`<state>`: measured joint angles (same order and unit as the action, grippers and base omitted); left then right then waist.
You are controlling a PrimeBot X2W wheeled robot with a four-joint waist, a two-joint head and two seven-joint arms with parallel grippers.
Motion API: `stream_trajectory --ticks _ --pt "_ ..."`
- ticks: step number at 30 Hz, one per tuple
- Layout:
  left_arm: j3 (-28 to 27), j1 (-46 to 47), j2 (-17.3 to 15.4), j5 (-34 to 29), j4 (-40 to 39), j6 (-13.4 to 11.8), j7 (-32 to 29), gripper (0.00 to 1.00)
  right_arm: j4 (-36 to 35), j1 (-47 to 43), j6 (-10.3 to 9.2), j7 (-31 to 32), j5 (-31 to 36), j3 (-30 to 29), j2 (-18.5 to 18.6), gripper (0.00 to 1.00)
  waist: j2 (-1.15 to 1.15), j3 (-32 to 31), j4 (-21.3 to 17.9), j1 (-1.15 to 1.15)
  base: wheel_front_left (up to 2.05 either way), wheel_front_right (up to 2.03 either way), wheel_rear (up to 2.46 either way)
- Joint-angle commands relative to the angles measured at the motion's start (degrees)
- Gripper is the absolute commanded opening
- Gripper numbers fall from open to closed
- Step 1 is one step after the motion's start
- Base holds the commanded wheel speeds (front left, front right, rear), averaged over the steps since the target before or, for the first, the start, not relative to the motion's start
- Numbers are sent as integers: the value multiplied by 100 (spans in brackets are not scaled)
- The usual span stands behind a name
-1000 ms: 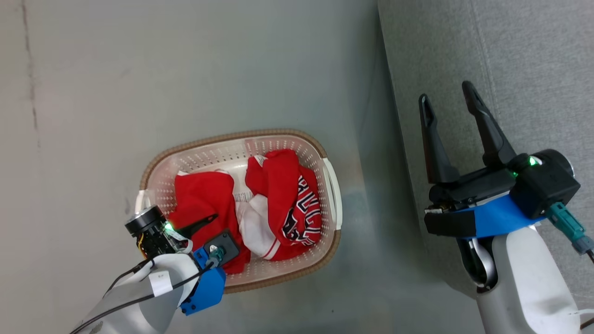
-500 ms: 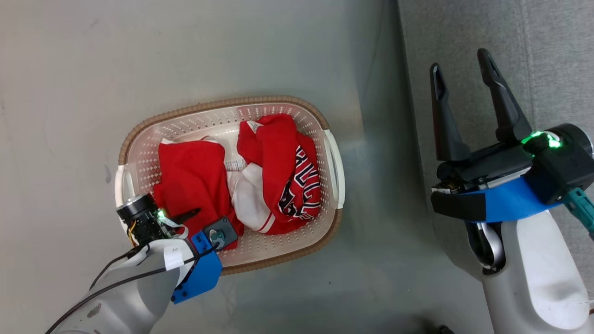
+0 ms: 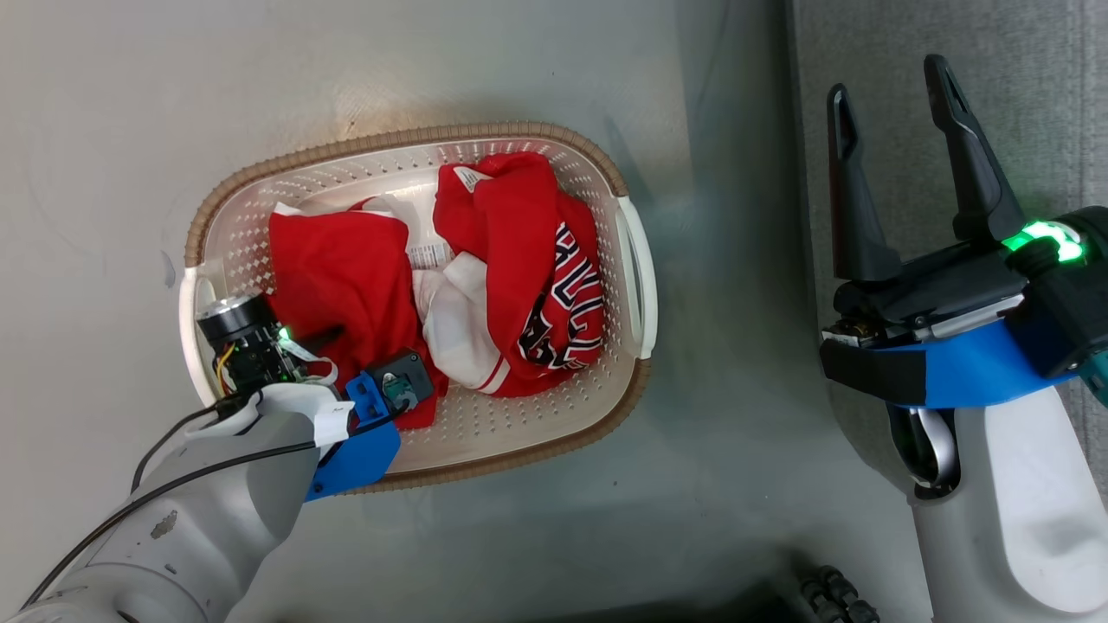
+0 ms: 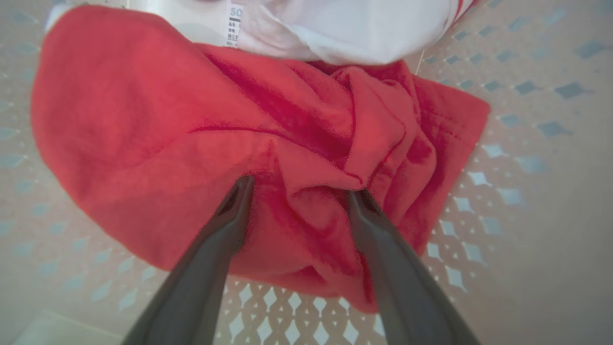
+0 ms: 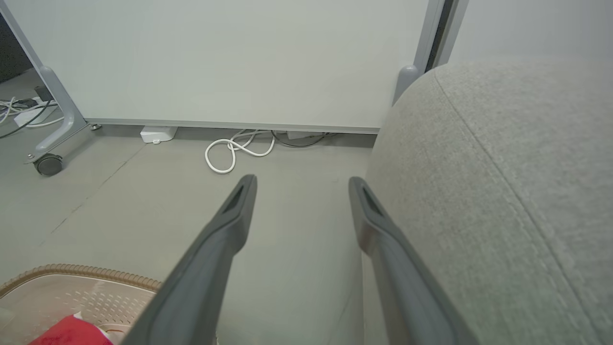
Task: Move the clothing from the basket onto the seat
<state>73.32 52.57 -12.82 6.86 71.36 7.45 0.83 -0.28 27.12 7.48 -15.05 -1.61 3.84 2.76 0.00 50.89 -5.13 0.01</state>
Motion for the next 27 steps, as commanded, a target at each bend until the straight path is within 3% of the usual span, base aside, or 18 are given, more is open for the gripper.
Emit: stream_trajectory --ticks 1,11,12,14,27 --pt "20 114 -33 -89 30 1 -25 100 -49 108 3 -20 41 -14 22 100 0 81 34 -1 0 0 0" --pt "21 329 76 -141 148 2 -85 98 -172 94 3 -18 126 -78 22 100 0 306 51 -1 0 0 0" --pt "22 337 85 -195 158 2 -101 45 -184 79 3 -17 141 -85 22 100 0 321 54 -1 0 0 0" --pt "22 377 113 -226 167 2 -87 0 -188 65 3 -12 159 -114 23 100 0 346 62 -1 0 0 0" --pt "22 146 315 -247 212 2 359 0 -40 -8 2 -13 135 -119 22 100 0 -138 201 -1 0 0 0"
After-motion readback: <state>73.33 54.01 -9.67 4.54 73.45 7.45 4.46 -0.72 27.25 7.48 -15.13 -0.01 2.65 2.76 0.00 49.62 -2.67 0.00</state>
